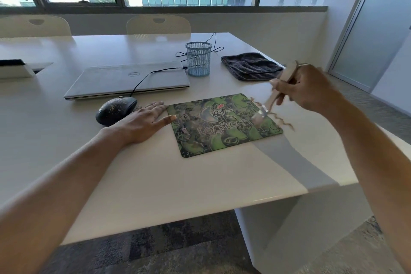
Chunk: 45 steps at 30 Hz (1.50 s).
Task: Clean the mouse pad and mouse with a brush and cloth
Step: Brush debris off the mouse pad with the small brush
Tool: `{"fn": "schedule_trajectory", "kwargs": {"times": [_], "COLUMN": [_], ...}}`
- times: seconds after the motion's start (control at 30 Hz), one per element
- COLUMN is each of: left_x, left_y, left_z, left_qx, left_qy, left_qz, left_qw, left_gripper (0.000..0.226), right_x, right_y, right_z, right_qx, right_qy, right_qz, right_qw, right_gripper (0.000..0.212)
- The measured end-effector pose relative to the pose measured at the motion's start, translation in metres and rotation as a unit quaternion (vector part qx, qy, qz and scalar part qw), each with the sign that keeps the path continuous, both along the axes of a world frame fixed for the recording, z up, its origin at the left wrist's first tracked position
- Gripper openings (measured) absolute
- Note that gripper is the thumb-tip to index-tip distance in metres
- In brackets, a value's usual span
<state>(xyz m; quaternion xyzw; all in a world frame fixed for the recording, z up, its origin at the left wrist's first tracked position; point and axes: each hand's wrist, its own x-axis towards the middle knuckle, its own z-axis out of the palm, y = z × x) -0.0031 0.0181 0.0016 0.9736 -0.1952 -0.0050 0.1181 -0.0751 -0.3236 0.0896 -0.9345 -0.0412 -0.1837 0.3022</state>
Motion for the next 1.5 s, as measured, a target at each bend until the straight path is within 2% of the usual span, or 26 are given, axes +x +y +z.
{"fn": "schedule_trajectory", "kwargs": {"times": [0.13,0.23,0.47,0.67,0.77,0.93,1.03,1.3,1.5], "left_x": [0.0,0.0,0.0,-0.003,-0.004,-0.004,-0.005,-0.006,-0.004], "left_y": [0.0,0.0,0.0,-0.002,-0.004,-0.003,-0.003,-0.003,-0.004], "left_z": [0.0,0.0,0.0,0.001,0.002,0.003,0.003,0.004,0.003], "left_qx": [0.003,0.004,0.004,-0.001,-0.002,0.001,0.001,0.001,0.0], "left_qy": [-0.001,0.001,0.003,-0.004,-0.004,-0.001,0.001,0.004,0.003], "left_qz": [0.002,0.001,0.0,0.001,0.0,0.004,0.004,0.002,0.002], "left_qw": [1.0,1.0,1.0,1.0,1.0,1.0,1.0,1.0,1.0], "left_gripper": [0.092,0.092,0.09,0.072,0.072,0.074,0.075,0.074,0.073], "right_x": [-0.003,-0.001,0.004,0.001,-0.002,-0.003,-0.004,-0.005,0.005], "right_y": [0.041,0.047,-0.016,-0.043,-0.015,0.046,0.063,0.047,-0.012], "right_z": [-0.01,-0.022,-0.023,-0.009,-0.004,-0.013,-0.022,-0.023,-0.024], "right_qx": [0.08,0.099,0.049,-0.032,-0.006,0.079,0.087,0.083,0.069], "right_qy": [0.022,0.045,0.05,0.016,-0.012,0.025,0.041,0.048,0.057], "right_qz": [0.111,0.135,0.042,-0.021,0.034,0.157,0.181,0.136,0.057], "right_qw": [0.99,0.985,0.997,0.999,0.999,0.984,0.979,0.986,0.994], "right_gripper": [0.024,0.021,0.025,0.034,0.031,0.019,0.021,0.025,0.022]}}
